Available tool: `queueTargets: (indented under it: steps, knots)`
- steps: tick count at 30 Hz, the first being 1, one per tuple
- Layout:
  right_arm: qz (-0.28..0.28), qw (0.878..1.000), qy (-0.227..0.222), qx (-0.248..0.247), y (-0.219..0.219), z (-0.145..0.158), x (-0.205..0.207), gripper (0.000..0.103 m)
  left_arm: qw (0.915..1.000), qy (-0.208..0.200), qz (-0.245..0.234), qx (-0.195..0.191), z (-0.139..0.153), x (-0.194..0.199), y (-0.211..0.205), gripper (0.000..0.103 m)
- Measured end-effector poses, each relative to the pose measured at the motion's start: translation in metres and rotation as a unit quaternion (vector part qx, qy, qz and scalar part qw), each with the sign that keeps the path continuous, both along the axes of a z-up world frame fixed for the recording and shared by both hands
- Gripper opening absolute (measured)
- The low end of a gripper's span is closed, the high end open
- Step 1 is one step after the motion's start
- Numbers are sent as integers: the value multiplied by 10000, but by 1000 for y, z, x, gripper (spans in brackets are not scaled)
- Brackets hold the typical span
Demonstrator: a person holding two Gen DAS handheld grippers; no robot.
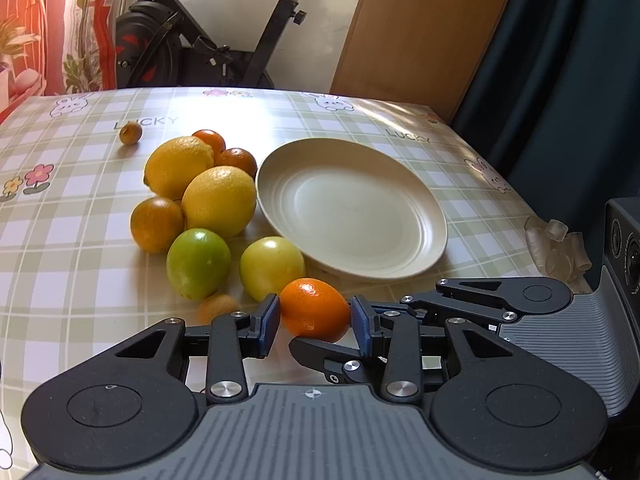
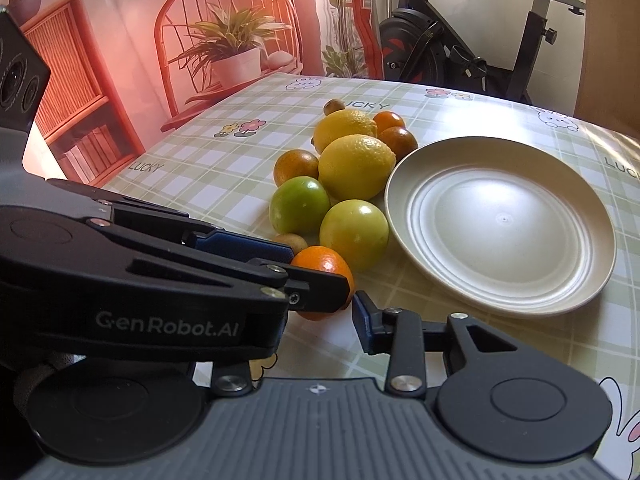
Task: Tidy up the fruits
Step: 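Carry the orange in the left tool over the cream plate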
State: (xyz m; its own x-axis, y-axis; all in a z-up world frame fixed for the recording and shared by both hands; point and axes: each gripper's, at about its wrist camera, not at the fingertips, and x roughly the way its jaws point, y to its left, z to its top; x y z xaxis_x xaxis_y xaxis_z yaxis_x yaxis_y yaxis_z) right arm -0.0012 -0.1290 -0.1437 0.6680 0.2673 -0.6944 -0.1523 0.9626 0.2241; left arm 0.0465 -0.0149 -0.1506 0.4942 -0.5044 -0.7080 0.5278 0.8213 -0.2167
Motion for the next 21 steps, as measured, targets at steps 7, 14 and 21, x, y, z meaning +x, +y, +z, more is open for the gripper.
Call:
queueTargets:
  steps: [7,14,21]
  knots:
    - [-438,9987,-240,137,-21,17,0,38,9991,-342,-203,138,16,21,-29,41]
    - [-685,9968,-386,132,-46,22,31,37,9997,-130,-179,69,15,76,-46,42]
    - [-786,9959,-425,161,-61,10,71,37,9998,78,-16,198,7,112,-57,42]
